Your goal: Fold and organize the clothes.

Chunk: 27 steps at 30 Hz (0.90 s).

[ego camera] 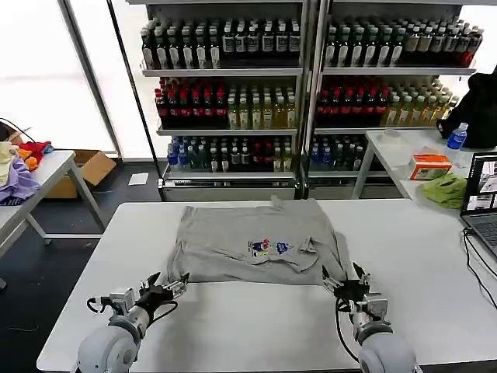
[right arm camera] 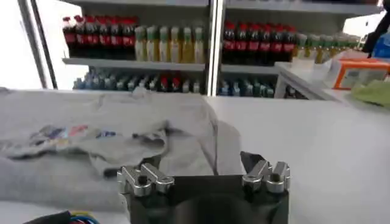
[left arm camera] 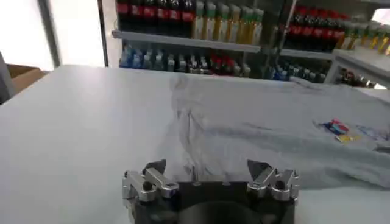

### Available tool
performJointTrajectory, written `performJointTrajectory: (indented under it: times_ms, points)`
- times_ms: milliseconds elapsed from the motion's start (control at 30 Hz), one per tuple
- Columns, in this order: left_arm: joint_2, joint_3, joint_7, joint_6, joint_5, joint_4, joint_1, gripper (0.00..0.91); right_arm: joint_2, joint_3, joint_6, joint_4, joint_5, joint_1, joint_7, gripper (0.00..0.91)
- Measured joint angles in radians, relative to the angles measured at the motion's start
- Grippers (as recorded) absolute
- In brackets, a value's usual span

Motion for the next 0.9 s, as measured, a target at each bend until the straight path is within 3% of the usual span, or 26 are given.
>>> performJointTrajectory:
  times_ms: [33, 67, 133, 167, 200, 233, 300, 900]
  points:
    - [0.0, 0.0, 0.003, -0.003, 0.0, 0.004, -0.001, 0.907, 0.0, -0.001, -0.003, -0.003, 0.002, 0.0, 0.002, 0.0]
    - [0.0, 0.001, 0.005, -0.005, 0.001, 0.009, -0.001, 0.907, 0.0, -0.002, -0.006, -0.006, 0.005, 0.0, 0.004, 0.0]
    - [0.0, 0.001, 0.009, -0.007, 0.0, 0.014, -0.001, 0.705, 0.0, -0.005, -0.009, -0.013, 0.009, 0.001, 0.005, 0.0]
    - [0.001, 0.001, 0.01, -0.007, -0.003, 0.016, -0.002, 0.484, 0.0, -0.008, -0.009, -0.018, 0.011, 0.004, 0.005, 0.0]
    - [0.002, 0.001, 0.01, -0.007, -0.006, 0.018, -0.005, 0.373, 0.001, -0.01, -0.01, -0.022, 0.012, 0.007, 0.005, 0.0]
    - [0.004, 0.002, 0.011, -0.007, -0.009, 0.022, -0.007, 0.181, 0.003, -0.012, -0.011, -0.024, 0.013, 0.009, 0.006, 0.0]
    - [0.006, 0.004, 0.013, -0.011, -0.014, 0.033, -0.013, 0.01, 0.006, -0.019, -0.013, -0.027, 0.014, 0.012, 0.007, 0.0]
    - [0.008, 0.001, 0.028, -0.026, -0.039, 0.058, -0.017, 0.01, -0.031, -0.012, 0.0, -0.035, 0.02, -0.007, -0.013, 0.0]
